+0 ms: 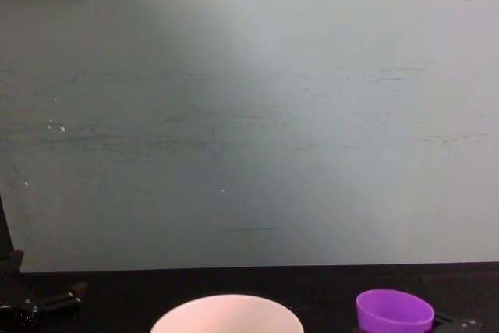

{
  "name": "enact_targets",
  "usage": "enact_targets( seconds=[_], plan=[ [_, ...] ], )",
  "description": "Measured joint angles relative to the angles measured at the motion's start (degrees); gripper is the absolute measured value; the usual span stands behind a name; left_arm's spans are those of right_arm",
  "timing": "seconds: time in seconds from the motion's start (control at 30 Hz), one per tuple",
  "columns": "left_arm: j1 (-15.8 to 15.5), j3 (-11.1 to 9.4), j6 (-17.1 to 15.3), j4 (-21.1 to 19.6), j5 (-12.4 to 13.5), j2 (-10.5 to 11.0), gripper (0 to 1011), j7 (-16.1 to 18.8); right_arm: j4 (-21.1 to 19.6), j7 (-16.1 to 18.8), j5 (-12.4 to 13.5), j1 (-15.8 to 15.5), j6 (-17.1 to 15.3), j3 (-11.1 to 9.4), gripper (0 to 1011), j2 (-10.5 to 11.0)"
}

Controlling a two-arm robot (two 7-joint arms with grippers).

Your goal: Pick up the cup and pour the mung beans from the cup into the bowl.

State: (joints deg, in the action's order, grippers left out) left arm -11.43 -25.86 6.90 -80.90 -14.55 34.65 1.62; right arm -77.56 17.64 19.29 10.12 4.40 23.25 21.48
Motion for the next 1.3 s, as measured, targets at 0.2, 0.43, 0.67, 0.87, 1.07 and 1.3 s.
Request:
enact_targets(
  seconds=[0.2, 0.43, 0.67, 0.87, 1.07, 1.3],
  plan=[
    [0.0, 0.0, 0.0, 0.0, 0.0, 0.0, 1000, 0.0, -4.24, -0.91, -0.46, -1.02, -2.42, -1.78, 731, 0.16],
    [0.0, 0.0, 0.0, 0.0, 0.0, 0.0, 1000, 0.0, -8.8, -1.65, -0.86, -1.23, -5.94, -3.4, 730, 0.51],
    [0.0, 0.0, 0.0, 0.0, 0.0, 0.0, 1000, 0.0, -12.34, -1.32, -1.51, -0.29, -10.08, -4.72, 731, 0.57],
    [0.0, 0.0, 0.0, 0.0, 0.0, 0.0, 1000, 0.0, -12.42, -0.86, -1.7, 0.2, -11.2, -4.91, 731, 0.33],
    [0.0, 0.0, 0.0, 0.0, 0.0, 0.0, 1000, 0.0, -12.42, -0.86, -1.67, 0.13, -11.1, -4.87, 731, 0.36],
    [0.0, 0.0, 0.0, 0.0, 0.0, 0.0, 1000, 0.0, -12.42, -0.88, -1.64, 0.08, -10.96, -4.83, 731, 0.39]
  ],
)
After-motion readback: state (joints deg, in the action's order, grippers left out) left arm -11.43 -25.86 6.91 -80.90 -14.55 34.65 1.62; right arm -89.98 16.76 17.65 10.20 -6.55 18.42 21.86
